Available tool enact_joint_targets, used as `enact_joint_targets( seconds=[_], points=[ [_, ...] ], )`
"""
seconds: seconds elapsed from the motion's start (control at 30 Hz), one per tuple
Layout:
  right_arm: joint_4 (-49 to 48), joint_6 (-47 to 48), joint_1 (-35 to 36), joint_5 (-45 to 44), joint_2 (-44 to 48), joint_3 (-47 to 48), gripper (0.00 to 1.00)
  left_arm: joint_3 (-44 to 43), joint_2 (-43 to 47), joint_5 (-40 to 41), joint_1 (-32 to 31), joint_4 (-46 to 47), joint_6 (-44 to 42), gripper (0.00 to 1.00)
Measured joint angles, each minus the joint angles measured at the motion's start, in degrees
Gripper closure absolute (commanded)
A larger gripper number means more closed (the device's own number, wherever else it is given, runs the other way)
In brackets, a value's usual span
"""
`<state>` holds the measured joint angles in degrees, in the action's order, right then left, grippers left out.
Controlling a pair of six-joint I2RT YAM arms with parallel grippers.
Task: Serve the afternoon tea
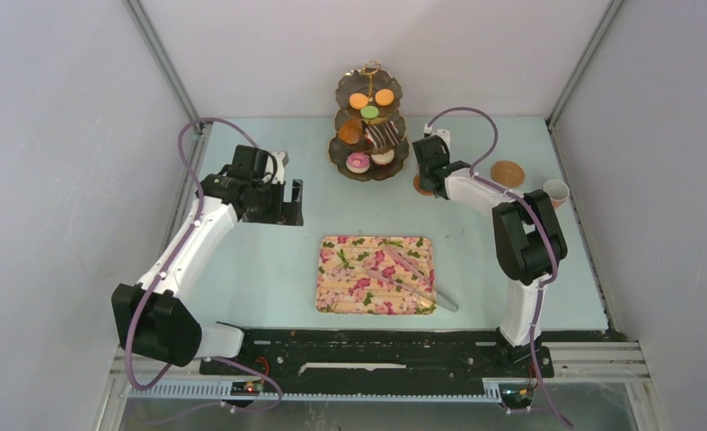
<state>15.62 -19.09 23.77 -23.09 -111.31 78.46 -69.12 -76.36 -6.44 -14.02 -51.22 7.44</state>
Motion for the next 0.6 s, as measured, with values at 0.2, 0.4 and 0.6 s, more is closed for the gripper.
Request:
enact_joint_targets(
  seconds=[0.2,0.4,0.6],
  points=[
    [-1.44,-0.02,0.17,-0.07,0.11,-0.94,0.96,0.00,0.00,0.00,0.00,-0.02,0.00,0.02],
    [-2.45,-0.70,0.26,-0.15,0.50,-1.95,0.62,0.00,0.00,0.00,0.00,0.00,0.00,0.02],
    [0.52,-1.01,0.39,-0.13,3.06,-1.62,0.31,0.00,0.00,-0.22,-0.11,0.00,-0.02,0.02]
  ],
)
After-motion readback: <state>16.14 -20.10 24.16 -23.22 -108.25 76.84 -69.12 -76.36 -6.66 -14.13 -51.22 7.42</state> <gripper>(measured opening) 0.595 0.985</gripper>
